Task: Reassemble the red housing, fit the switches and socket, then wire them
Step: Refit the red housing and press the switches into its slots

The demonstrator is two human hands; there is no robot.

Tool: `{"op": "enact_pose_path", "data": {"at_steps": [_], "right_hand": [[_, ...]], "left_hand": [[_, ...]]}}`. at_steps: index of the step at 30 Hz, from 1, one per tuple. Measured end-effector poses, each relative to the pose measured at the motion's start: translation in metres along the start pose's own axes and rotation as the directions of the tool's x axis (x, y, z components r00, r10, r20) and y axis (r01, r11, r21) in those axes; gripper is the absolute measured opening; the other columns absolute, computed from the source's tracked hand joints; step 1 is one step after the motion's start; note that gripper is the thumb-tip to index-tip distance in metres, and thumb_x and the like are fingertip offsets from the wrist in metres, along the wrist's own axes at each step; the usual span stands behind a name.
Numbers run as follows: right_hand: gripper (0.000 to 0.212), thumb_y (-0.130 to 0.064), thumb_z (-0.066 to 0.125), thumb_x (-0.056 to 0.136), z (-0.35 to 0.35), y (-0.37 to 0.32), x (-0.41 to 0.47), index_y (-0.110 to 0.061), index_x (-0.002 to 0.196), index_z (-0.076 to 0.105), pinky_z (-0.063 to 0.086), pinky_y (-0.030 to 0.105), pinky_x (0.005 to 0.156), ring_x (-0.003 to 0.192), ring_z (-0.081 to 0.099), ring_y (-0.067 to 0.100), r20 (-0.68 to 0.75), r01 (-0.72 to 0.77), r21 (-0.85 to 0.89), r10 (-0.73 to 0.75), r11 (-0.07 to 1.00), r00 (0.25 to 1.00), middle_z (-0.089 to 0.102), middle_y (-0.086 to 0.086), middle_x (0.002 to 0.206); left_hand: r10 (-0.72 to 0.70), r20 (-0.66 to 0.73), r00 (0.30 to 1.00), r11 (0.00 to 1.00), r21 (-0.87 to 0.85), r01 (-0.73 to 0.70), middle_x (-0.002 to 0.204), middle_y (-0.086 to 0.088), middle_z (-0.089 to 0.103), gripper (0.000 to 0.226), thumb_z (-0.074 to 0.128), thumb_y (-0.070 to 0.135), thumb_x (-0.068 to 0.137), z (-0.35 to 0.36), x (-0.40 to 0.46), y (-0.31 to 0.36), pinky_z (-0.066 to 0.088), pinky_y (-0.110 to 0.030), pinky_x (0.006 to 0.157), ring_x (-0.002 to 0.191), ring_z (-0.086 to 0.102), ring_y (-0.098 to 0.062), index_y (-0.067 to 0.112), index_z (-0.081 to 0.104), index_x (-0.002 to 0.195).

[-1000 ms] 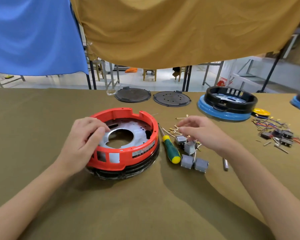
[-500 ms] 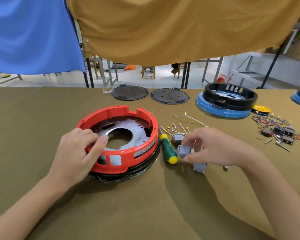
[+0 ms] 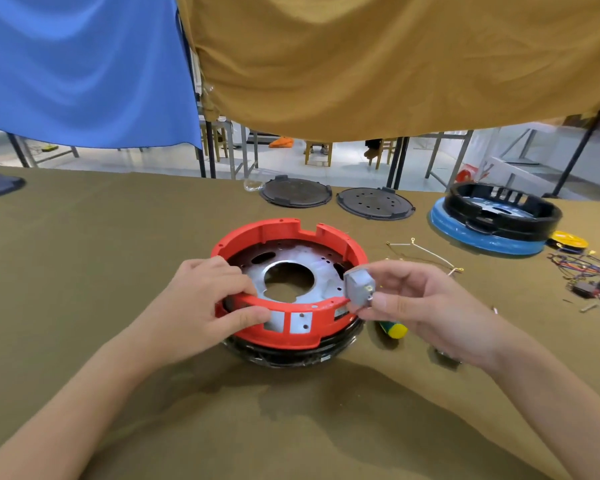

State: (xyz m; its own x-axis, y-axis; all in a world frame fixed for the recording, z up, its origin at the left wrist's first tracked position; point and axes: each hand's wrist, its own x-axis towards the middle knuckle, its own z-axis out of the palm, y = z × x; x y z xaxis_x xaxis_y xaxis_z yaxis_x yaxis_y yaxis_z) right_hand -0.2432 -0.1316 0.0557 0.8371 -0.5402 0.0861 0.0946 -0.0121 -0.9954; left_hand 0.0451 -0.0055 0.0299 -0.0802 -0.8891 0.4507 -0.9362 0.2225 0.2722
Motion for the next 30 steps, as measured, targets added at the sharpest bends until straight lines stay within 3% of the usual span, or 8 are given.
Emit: {"op": "enact_pose_path", "data": {"at_steps": [5,10,14,17,20,23,26,30], "right_hand": [[0.039,-0.004,0.07,0.076,0.012,0.013,0.006,0.0,0.115,0.07,0.059,0.028,0.077,0.094,0.073,0.028,-0.008,-0.098,0.445,0.113,0.89,0.994,0.068,0.029,0.112],[0.051,0.003,0.063,0.081,0.013,0.02,0.003,-0.012,0.13,0.063,0.06,0.031,0.079,0.095,0.072,0.031,0.012,-0.114,0.543,0.129,0.832,0.992,0.064,0.032,0.118],[0.063,-0.003,0.082,0.068,0.012,0.016,-0.001,-0.011,0.129,0.065,0.059,0.03,0.081,0.097,0.071,0.03,0.031,-0.131,0.535,0.136,0.835,0.99,0.063,0.032,0.12],[0.053,-0.012,0.084,0.069,0.017,0.014,-0.003,-0.011,0.12,0.07,0.058,0.026,0.076,0.084,0.069,0.021,-0.009,-0.095,0.459,0.111,0.883,0.994,0.065,0.029,0.113],[0.031,-0.008,0.077,0.08,0.028,0.018,-0.003,-0.011,0.108,0.066,0.054,0.023,0.063,0.067,0.06,0.016,-0.142,-0.05,0.21,0.081,0.976,0.987,0.069,0.024,0.1],[0.019,0.001,0.06,0.09,0.035,0.022,-0.005,-0.006,0.107,0.064,0.051,0.023,0.062,0.066,0.058,0.017,-0.179,-0.011,0.127,0.034,0.992,0.983,0.067,0.019,0.094],[0.026,0.005,0.061,0.089,0.036,0.02,-0.009,-0.01,0.108,0.069,0.049,0.02,0.062,0.068,0.058,0.015,-0.205,0.027,0.017,-0.023,0.999,0.978,0.059,0.011,0.079],[0.039,0.01,0.063,0.081,0.038,0.021,-0.009,-0.007,0.115,0.059,0.051,0.02,0.062,0.07,0.065,0.019,-0.279,0.042,0.04,-0.029,0.998,0.96,0.07,0.015,0.093]], "left_hand": [[-0.047,-0.036,0.998,0.998,0.031,0.048,0.068,0.021,0.056,0.052,0.03,0.088,0.078,0.002,-0.001,0.012,0.013,-0.027,0.105,0.086,0.052,0.001,0.042,0.054,0.076],[-0.027,-0.041,0.999,0.999,0.043,0.029,0.064,0.012,0.06,0.059,0.038,0.084,0.076,0.005,-0.001,0.016,0.028,-0.029,0.097,0.072,0.055,-0.006,0.03,0.061,0.07],[-0.016,-0.052,0.998,0.999,0.041,0.019,0.063,0.01,0.058,0.068,0.035,0.086,0.076,0.007,0.0,0.017,0.036,-0.031,0.088,0.069,0.052,-0.007,0.026,0.065,0.07],[-0.005,-0.066,0.998,0.999,0.048,0.008,0.06,0.01,0.056,0.063,0.039,0.083,0.078,0.008,0.0,0.016,0.038,-0.031,0.085,0.066,0.051,-0.007,0.025,0.063,0.068],[0.019,-0.08,0.997,0.998,0.056,-0.014,0.058,0.011,0.055,0.06,0.041,0.08,0.081,0.01,0.002,0.016,0.036,-0.027,0.078,0.064,0.05,-0.008,0.025,0.061,0.066],[0.028,-0.09,0.996,0.998,0.062,-0.022,0.058,0.012,0.053,0.057,0.044,0.076,0.082,0.011,0.002,0.017,0.036,-0.027,0.076,0.062,0.049,-0.008,0.024,0.06,0.065],[0.02,-0.081,0.996,0.998,0.061,-0.015,0.058,0.009,0.055,0.058,0.044,0.074,0.083,0.012,0.002,0.017,0.039,-0.032,0.076,0.063,0.05,-0.01,0.021,0.062,0.065],[0.015,-0.076,0.997,0.999,0.032,-0.013,0.062,0.009,0.059,0.055,0.043,0.071,0.084,0.012,0.002,0.021,0.041,-0.037,0.079,0.065,0.054,-0.011,0.022,0.064,0.071]]}}
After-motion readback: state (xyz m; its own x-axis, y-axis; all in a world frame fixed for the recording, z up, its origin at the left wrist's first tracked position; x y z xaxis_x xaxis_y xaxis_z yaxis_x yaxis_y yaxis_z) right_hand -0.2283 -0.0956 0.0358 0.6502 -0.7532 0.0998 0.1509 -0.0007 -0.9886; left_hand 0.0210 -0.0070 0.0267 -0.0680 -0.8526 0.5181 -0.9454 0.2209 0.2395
